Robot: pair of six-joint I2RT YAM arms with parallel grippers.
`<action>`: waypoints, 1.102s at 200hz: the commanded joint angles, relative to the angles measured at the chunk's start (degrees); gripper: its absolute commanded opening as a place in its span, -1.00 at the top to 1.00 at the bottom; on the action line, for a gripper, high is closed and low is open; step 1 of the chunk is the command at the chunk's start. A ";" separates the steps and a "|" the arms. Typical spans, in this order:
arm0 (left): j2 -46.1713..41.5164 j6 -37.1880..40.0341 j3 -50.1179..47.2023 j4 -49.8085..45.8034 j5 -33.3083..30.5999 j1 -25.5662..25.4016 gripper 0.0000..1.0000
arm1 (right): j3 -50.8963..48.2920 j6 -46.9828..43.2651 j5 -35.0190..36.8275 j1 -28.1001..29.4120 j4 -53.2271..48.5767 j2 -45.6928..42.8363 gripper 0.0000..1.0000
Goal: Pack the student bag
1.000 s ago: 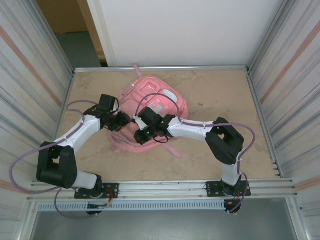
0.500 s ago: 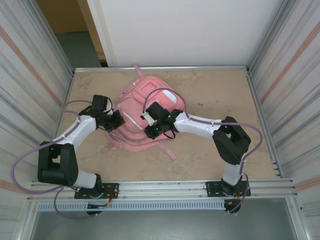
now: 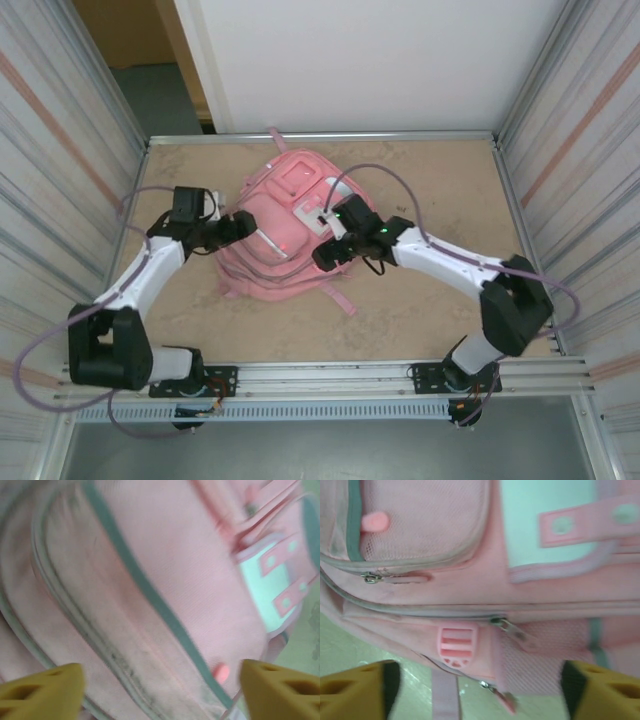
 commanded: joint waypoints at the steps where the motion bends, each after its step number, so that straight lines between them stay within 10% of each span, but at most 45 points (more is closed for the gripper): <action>1: -6.85 5.76 -0.22 4.56 -9.87 0.46 -0.97 | -3.43 0.50 2.16 -6.30 7.71 -8.28 -0.98; 56: -20.03 27.82 -25.85 36.17 -24.35 0.63 -0.97 | -20.73 14.77 7.22 -29.87 21.87 -26.87 -0.98; 112: -15.66 35.54 -35.59 53.43 -19.78 1.98 -0.97 | -45.54 0.48 9.14 -37.01 42.49 -35.57 -0.98; 181: 1.32 30.06 -32.97 68.01 -13.52 7.12 -0.97 | -47.91 -3.06 4.51 -42.27 74.93 -9.97 -0.98; 220: 9.12 29.16 -34.61 77.19 -15.43 7.24 -0.97 | -42.36 -1.72 2.31 -44.30 73.82 1.52 -0.98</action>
